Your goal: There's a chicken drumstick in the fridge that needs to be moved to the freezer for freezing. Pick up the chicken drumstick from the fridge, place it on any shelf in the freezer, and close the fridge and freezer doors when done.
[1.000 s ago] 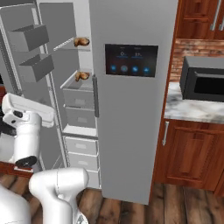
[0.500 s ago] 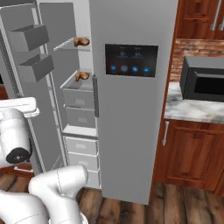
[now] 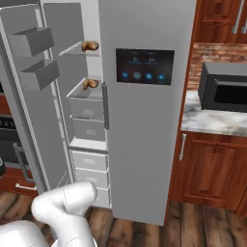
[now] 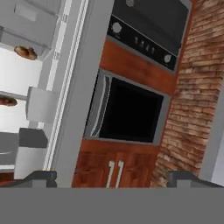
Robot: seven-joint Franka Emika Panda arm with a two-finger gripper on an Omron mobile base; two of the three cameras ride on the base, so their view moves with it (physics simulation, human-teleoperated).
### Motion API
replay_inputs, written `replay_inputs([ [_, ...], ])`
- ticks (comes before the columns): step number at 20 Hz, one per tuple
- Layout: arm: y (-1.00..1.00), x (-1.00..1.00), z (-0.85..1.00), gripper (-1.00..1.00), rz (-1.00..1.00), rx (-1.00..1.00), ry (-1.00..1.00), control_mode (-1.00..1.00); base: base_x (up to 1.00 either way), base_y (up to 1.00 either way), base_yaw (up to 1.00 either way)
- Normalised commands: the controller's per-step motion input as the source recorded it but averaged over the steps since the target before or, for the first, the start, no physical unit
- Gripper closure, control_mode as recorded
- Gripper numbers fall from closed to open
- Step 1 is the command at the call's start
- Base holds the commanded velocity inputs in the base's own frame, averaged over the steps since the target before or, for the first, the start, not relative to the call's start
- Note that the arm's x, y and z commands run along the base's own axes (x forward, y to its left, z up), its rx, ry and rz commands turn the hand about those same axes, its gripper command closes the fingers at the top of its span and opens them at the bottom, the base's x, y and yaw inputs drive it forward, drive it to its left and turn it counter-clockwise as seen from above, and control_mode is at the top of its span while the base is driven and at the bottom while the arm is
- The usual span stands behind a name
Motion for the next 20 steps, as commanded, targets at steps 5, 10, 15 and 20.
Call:
replay_inputs([
  [5, 0.7, -0.27, -0.22, -1.0, -0.28, -0.44, 0.22, -1.0, 0.0, 0.0, 0.0],
  [10, 0.28, 0.11, -0.46, -1.0, -0.22, -0.1, 0.02, -1.0, 0.0, 0.0, 0.0],
  [15, -0.01, 0.23, -0.85, -1.0, -0.1, 0.03, -0.02, -1.0, 0.0, 0.0, 0.0],
  [20, -0.07, 0.52, -0.93, -1.0, 0.0, 0.14, -0.12, -1.0, 0.0, 0.0, 0.0],
])
